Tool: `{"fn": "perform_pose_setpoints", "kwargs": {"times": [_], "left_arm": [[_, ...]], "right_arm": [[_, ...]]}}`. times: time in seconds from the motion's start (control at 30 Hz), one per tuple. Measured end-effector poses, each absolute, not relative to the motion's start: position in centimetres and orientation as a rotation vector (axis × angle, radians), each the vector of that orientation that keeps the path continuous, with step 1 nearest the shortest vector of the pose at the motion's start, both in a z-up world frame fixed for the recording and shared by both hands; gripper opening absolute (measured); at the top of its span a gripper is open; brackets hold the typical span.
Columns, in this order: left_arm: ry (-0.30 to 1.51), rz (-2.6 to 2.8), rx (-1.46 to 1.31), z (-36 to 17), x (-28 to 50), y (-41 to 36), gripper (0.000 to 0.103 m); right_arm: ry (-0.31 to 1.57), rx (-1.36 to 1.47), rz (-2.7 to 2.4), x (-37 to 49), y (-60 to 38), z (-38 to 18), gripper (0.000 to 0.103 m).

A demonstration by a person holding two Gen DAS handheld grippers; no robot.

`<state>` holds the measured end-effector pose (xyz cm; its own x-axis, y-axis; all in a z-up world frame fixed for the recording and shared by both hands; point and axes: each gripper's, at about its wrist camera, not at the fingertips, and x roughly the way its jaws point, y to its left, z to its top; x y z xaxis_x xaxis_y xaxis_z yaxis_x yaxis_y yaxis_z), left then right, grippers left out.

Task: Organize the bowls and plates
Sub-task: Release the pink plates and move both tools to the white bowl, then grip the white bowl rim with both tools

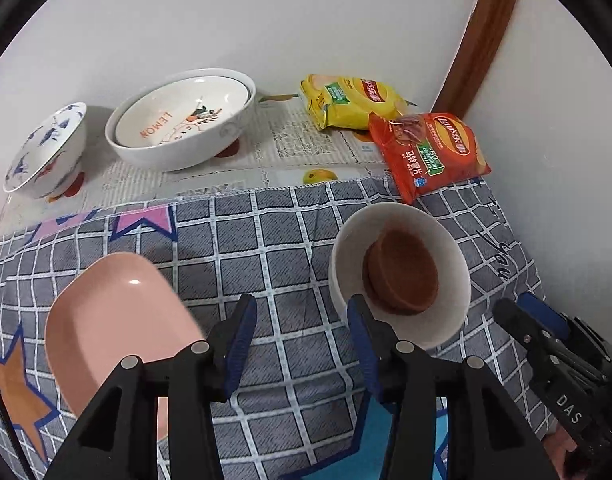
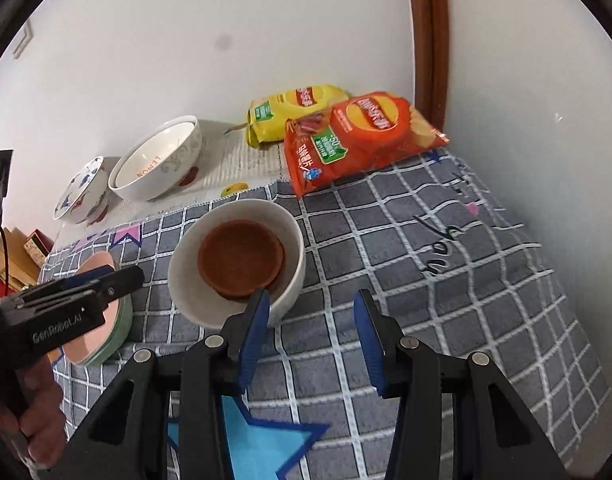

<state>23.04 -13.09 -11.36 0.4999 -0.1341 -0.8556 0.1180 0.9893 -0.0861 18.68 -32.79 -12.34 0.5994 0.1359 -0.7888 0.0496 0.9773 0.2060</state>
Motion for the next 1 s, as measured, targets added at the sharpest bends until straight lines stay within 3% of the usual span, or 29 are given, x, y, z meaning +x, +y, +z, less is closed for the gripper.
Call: {"fn": "perform_pose_setpoints", "kwargs": {"times": [0.2, 0.33, 0.43, 1.0], "left_arm": [[1.063, -0.157, -0.012, -12.6, 25.1, -13.6, 0.045], [1.086, -0.158, 0.007, -13.6, 26.1, -14.2, 0.045], [1.096, -0.142, 0.033, -14.3, 26.6, -14.7, 0.045], [1.127, -0.136, 0.052, -16.4, 28.0, -15.3, 0.045]], "right_arm": [[0.959, 0.226, 0.060, 21.4, -32.5, -13.7, 0.044], [1.006, 0.236, 0.057, 23.0, -32.4, -15.1, 0.034], [1.033, 0.237, 0.040, 23.8, -32.4, -16.1, 0.032], [1.029, 0.199, -0.023, 25.0, -31.8, -17.3, 0.032]]}}
